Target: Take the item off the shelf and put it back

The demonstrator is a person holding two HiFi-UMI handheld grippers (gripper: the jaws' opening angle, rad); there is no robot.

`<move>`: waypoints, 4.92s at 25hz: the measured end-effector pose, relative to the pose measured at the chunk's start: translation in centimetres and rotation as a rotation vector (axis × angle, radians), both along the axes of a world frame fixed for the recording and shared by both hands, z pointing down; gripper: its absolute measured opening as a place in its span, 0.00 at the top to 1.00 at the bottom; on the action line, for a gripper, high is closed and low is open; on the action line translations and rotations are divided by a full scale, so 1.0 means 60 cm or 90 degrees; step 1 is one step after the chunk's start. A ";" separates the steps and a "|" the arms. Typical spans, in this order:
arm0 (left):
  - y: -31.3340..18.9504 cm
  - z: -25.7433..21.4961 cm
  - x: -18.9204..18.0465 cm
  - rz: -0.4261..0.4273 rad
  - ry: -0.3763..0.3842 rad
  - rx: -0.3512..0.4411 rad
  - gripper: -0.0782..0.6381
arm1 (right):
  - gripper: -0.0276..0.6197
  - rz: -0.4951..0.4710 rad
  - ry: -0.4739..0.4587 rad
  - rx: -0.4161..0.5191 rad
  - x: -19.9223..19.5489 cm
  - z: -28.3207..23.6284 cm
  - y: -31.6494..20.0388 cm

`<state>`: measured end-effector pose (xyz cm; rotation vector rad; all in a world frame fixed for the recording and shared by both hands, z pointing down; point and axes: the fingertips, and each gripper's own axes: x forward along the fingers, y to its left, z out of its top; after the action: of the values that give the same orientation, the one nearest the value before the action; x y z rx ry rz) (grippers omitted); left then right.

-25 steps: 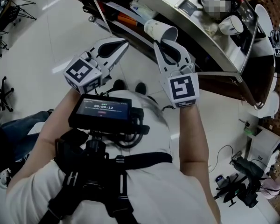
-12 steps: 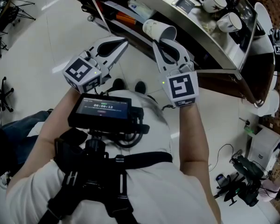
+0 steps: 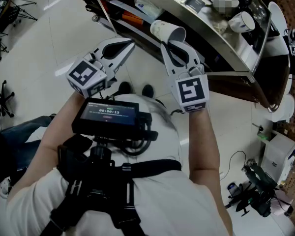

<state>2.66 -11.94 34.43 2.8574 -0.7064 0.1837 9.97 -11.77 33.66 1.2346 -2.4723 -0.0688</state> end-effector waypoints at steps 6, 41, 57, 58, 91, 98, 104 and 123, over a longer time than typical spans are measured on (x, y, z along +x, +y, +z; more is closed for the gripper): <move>-0.008 0.011 -0.009 -0.018 -0.006 0.004 0.89 | 0.92 0.001 0.000 0.000 0.001 0.001 0.002; -0.020 0.076 -0.041 -0.069 0.007 -0.053 0.89 | 0.92 -0.014 0.362 -0.153 0.089 0.238 -0.095; -0.020 0.118 -0.073 -0.092 0.003 -0.097 0.89 | 0.91 0.079 0.482 -0.311 0.215 0.377 -0.184; -0.020 0.119 -0.073 -0.092 0.003 -0.099 0.89 | 0.89 0.079 0.488 -0.309 0.216 0.378 -0.185; -0.012 0.049 -0.033 -0.054 -0.014 -0.043 0.89 | 0.95 0.132 -0.119 -0.086 0.086 0.077 -0.016; -0.031 0.007 -0.030 -0.046 -0.002 -0.019 0.89 | 0.95 0.118 -0.203 -0.006 0.063 -0.031 0.001; -0.030 -0.024 -0.014 -0.034 0.003 0.012 0.89 | 0.95 0.112 -0.207 0.027 0.049 -0.070 0.013; 0.000 -0.027 0.024 -0.010 -0.016 0.010 0.89 | 0.95 0.105 -0.225 0.013 0.054 -0.062 0.025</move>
<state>4.12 -11.97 32.83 2.8679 -0.7375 0.2124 13.19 -10.27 29.91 1.5703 -2.6505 0.1839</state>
